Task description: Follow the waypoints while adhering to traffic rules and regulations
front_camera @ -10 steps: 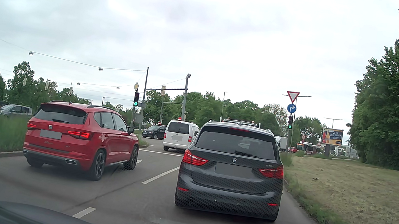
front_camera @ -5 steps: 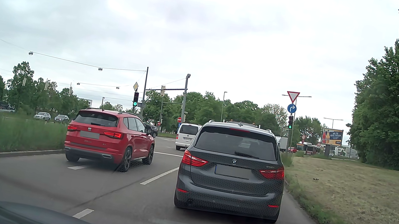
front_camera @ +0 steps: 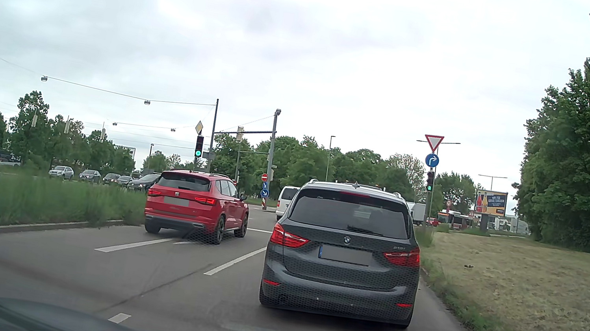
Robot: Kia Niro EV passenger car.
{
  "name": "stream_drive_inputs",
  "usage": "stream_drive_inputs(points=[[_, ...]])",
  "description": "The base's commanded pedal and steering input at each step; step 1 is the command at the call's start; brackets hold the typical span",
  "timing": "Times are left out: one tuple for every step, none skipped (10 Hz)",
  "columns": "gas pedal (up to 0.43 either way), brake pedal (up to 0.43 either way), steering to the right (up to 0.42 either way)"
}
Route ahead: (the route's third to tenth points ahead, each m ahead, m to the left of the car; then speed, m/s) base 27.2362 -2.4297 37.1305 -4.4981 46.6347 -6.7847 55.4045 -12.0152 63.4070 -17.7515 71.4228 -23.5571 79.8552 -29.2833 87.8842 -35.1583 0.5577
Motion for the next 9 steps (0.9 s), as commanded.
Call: stream_drive_inputs(points=[[0.000,0.000,0.022],[0.039,0.000,0.022],[0.197,0.000,0.025],[0.228,0.000,0.033],[0.228,0.000,0.038],[0.228,0.000,0.039],[0.248,0.000,0.038],[0.287,0.000,0.039],[0.319,0.000,0.038]])
